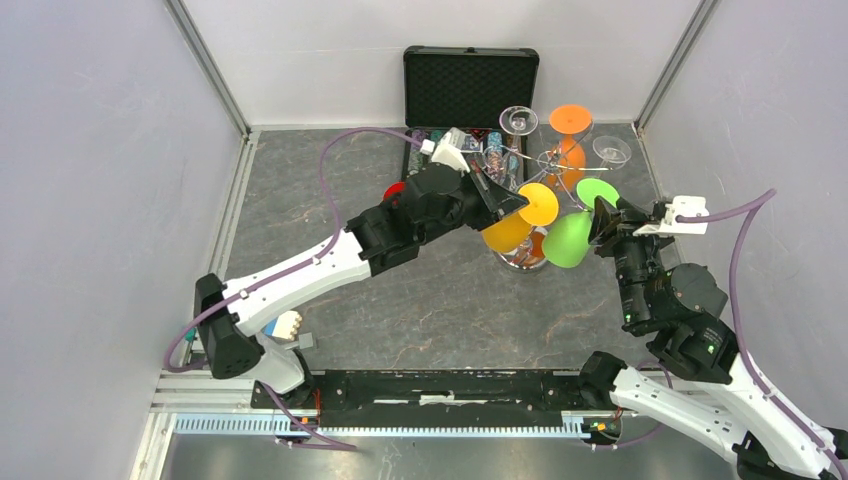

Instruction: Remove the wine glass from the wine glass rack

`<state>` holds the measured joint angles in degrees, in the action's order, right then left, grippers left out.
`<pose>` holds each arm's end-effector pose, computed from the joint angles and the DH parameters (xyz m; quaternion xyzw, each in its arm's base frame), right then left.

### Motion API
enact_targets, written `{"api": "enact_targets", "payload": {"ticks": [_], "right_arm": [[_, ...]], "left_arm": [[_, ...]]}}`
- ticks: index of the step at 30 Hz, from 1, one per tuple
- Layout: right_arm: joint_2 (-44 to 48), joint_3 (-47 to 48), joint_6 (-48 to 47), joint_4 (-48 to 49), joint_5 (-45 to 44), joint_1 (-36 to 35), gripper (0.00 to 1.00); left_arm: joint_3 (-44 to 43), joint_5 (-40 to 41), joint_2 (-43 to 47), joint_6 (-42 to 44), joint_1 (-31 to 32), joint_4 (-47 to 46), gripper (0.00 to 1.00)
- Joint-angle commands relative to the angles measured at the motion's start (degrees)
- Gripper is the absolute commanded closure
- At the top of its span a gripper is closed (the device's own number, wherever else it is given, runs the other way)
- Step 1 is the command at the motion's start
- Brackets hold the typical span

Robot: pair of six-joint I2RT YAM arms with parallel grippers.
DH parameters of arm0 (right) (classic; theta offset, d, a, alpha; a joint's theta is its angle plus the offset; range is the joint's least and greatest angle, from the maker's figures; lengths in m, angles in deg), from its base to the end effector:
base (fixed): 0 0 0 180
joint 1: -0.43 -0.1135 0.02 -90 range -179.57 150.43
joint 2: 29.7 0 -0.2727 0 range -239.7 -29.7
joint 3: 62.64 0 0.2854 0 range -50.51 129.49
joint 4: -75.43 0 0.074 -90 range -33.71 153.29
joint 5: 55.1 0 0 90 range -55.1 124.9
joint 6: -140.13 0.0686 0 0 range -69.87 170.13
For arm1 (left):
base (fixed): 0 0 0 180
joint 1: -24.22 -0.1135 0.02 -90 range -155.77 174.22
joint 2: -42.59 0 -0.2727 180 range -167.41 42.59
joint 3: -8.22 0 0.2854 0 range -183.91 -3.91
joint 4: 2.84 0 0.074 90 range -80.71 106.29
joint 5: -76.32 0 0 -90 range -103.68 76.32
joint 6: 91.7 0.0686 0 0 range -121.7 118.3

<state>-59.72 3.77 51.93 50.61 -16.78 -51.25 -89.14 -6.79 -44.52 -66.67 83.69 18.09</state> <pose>0.1215 0.0669 0.4426 0.0663 0.6584 0.0677 0.7467 0.2239 -0.3634 0.4103 -0.0752 0.7657 -0.5421 0.3379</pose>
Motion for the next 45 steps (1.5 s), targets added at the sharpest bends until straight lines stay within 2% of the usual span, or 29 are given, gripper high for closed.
{"api": "enact_targets", "payload": {"ticks": [1, 5, 8, 11, 17, 28, 38, 45], "right_arm": [[0.56, -0.05, 0.83, 2.48, -1.05, 0.04, 0.57], [0.39, 0.03, 0.89, 2.62, -0.84, 0.0, 0.53], [0.22, 0.03, 0.75, 2.67, -0.22, -0.04, 0.38], [0.17, 0.03, 0.59, 2.75, 0.87, -0.06, 0.28], [1.4, -0.14, -0.44, 3.91, 4.4, 0.0, 0.17], [4.02, 0.65, -1.32, 4.09, 8.31, 0.01, 0.13], [5.94, 0.46, -2.8, 4.69, 13.13, 0.04, 0.08], [6.61, 0.35, -1.88, 4.69, 13.66, -0.05, 0.07]], "left_arm": [[1.35, 1.29, 5.13, -1.33, -1.03, -3.18, 0.98], [2.09, 2.01, 6.5, -1.05, -2.09, -3.17, 0.98], [0.64, 2.49, 5.79, 1.09, -2.98, -2.37, 0.98], [-1.34, 1.31, 4.1, 1.9, -4.22, -1.92, 0.98], [-3.8, -0.48, 1.16, 2.56, -5.69, -2.6, 0.98], [-12.65, -13.23, -7.65, 3.27, -6.38, -1.47, 0.98], [-9.9, -20.62, -7.27, 1.19, -5.64, -5.26, 0.98], [-6.9, -22.31, -4.39, 0.42, -4.82, -5.48, 0.98]]}}
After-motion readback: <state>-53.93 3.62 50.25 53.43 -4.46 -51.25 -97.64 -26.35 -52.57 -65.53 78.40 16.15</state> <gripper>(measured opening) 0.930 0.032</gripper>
